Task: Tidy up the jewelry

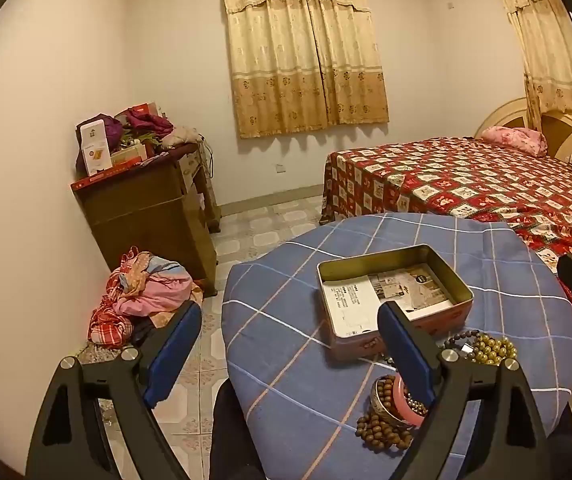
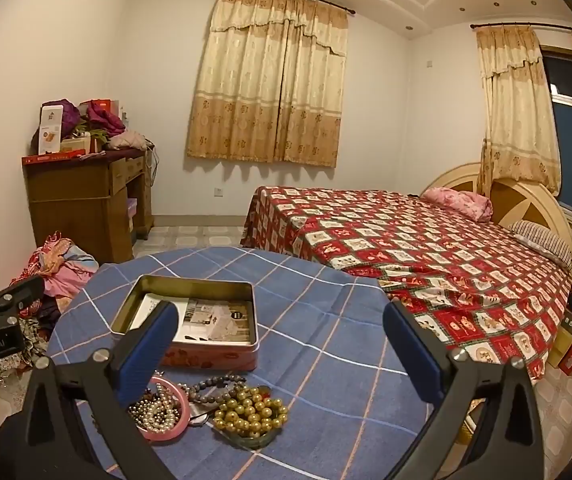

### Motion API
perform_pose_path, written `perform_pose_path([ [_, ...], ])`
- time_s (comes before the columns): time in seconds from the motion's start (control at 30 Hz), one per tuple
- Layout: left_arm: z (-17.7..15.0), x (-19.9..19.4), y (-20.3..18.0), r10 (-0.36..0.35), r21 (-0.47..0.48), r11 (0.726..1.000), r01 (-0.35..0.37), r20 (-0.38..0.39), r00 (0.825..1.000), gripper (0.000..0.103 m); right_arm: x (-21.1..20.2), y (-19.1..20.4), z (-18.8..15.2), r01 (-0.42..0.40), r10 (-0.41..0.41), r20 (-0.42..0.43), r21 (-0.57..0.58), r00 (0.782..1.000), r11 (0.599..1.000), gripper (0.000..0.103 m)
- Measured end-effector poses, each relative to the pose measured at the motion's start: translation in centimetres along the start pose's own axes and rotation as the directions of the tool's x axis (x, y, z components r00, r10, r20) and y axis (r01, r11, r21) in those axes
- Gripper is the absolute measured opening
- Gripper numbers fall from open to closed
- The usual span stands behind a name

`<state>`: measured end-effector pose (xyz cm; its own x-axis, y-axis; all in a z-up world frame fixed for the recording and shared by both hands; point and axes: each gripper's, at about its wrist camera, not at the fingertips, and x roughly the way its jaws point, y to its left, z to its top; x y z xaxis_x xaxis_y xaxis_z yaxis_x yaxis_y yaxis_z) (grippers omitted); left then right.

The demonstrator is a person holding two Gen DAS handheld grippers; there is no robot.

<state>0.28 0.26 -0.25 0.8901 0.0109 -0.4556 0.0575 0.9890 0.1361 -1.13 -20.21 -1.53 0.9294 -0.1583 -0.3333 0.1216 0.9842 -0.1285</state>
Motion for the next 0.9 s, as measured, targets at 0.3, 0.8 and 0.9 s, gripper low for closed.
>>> perform_pose_path([
  [0.3, -0.14, 0.14, -0.08, 0.006, 0.0, 1.0, -0.006, -0.001, 1.0, 0.09, 0.17, 0.23, -0.07, 0.004, -0.004, -0.003, -0.003, 1.0, 1.0, 0.103],
  [0.8, -0.32, 0.5, -0.07, 0.017, 0.0, 1.0, -0.017, -0.003, 1.0, 0.09, 0.36, -0.04, -0.41, 0.016, -0.016, -0.001, -0.007, 1.0, 1.0, 0.103],
  [0.9, -0.37, 0.54, -0.11, 0.019, 0.001, 1.0, -0.019, -0.002, 1.0, 0.09, 0.23, -0.14, -0.38, 0.019, -0.019, 0.0, -0.007, 1.0, 1.0, 0.103],
])
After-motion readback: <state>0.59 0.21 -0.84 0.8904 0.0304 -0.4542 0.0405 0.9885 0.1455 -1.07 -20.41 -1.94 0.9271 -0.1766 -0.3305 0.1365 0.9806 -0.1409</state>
